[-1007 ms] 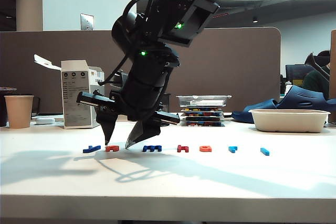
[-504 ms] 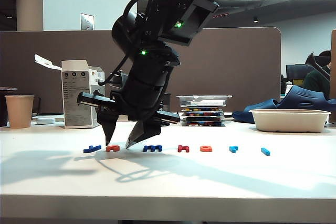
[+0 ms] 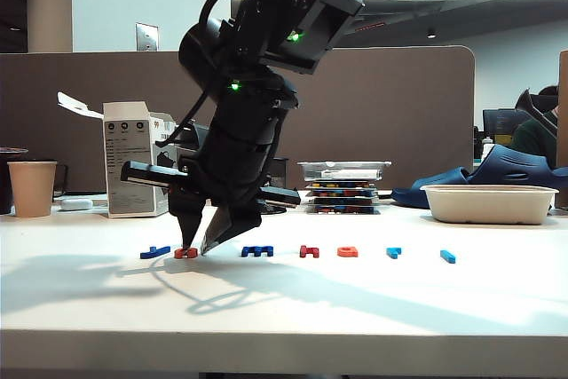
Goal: Select the appropriate letters from the row of letter magnets placed on the table to arrange into the word "car".
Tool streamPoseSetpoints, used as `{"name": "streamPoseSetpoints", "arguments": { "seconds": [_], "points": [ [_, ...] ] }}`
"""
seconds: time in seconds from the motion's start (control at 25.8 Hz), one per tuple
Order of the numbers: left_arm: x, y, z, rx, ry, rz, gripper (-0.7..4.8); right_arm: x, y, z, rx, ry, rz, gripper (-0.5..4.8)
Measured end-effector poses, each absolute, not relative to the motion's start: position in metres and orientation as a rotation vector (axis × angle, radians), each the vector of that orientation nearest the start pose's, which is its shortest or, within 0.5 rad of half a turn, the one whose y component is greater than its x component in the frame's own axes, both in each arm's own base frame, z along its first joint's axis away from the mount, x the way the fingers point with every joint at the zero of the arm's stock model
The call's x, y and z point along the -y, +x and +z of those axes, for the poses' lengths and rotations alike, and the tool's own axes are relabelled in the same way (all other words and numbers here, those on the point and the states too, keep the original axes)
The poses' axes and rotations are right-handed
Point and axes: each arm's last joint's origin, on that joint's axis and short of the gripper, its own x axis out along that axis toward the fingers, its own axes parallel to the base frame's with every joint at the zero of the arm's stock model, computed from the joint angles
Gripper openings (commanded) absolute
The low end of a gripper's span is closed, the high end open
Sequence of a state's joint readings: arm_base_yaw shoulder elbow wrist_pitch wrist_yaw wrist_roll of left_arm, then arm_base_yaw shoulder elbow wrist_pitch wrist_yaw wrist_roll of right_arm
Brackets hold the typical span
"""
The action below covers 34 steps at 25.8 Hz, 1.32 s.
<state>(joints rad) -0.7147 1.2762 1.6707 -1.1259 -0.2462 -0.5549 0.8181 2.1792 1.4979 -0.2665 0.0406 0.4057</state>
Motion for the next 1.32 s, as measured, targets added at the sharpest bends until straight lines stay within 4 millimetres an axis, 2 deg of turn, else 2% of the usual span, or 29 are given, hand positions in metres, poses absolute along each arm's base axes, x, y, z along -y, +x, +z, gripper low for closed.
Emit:
{"name": "streamPoseSetpoints", "arguments": {
  "seconds": [0.12,0.23,1.32],
  "points": [
    [0.137,0.169,0.442,-0.749,-0.184,-0.25,-0.06,-0.331,0.312,0.134,-1.003,-0.044,0.52,0.9],
    [0.137,0.169,0.442,-0.749,-0.184,-0.25,-0.06,-0.331,0.311,0.134,-1.015,-0.05,0.517,0.51],
    [0.137,0.169,0.442,-0.749,-0.185,-0.25,-0.06,-0.319,0.294,0.144,-1.139,-0.353,0.645,0.33]
  ]
}}
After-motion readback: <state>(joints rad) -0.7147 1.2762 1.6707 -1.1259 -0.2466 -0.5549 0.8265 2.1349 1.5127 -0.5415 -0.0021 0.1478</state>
